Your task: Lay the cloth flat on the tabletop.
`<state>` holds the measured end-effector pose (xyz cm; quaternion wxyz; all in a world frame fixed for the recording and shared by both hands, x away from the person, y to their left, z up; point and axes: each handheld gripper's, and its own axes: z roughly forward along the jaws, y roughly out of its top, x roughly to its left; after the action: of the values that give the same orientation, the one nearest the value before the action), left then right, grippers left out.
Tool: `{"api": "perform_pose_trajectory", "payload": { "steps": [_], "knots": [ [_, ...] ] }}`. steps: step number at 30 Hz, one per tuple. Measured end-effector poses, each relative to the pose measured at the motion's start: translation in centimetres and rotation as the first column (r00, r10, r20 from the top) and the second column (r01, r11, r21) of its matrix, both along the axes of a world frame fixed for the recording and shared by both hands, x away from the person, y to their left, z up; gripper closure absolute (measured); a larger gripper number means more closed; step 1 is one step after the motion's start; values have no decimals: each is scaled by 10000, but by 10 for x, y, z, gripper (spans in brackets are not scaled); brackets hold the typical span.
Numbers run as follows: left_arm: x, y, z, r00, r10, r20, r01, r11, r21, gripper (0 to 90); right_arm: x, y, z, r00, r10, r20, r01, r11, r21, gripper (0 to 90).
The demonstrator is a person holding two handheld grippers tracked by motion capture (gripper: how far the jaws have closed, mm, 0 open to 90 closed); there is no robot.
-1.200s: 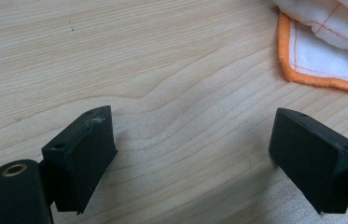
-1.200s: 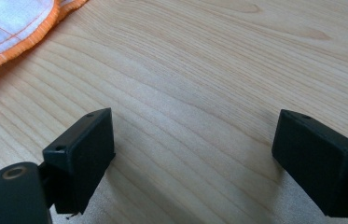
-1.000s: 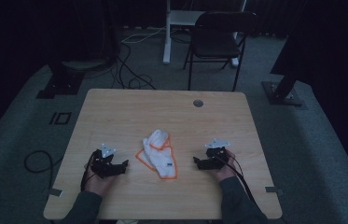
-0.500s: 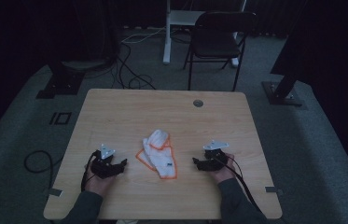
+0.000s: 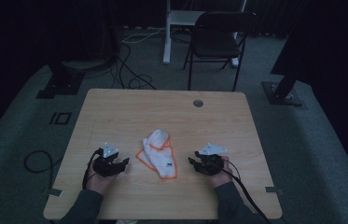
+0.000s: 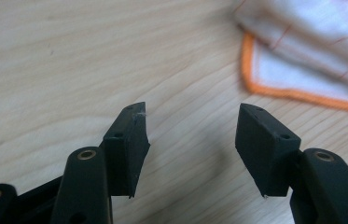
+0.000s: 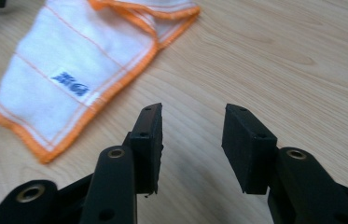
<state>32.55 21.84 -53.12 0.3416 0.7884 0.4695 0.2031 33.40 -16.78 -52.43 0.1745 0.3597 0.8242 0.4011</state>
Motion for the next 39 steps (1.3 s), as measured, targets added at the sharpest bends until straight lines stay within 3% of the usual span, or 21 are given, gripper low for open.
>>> {"api": "perform_pose_trajectory", "payload": {
  "steps": [4, 17, 31, 35, 39],
  "knots": [
    [-1, -6, 3, 9996, -272, 106, 273, 9996, -72, 462, -5, 8, 1, 9995, 302, 48, -303, 9995, 111, 621],
    [6, -27, 2, 9956, -934, 47, 934, 9956, 56, 508, -14, 40, -3, 9931, 1173, 38, -1172, 9930, -149, 637],
    [26, -49, -8, 9941, -1080, -108, 1081, 9941, 63, 508, -15, 64, -14, 9846, 1714, -343, -1729, 9839, -450, 546],
    [29, -51, -9, 9935, -1127, -168, 1126, 9936, -65, 534, -16, 70, -18, 9835, 1785, -295, -1803, 9805, -779, 585],
    [28, -51, -9, 9926, -1197, -183, 1195, 9928, -116, 660, -16, 72, -18, 9807, 1914, -389, -1939, 9781, -756, 707]
  ]
}}
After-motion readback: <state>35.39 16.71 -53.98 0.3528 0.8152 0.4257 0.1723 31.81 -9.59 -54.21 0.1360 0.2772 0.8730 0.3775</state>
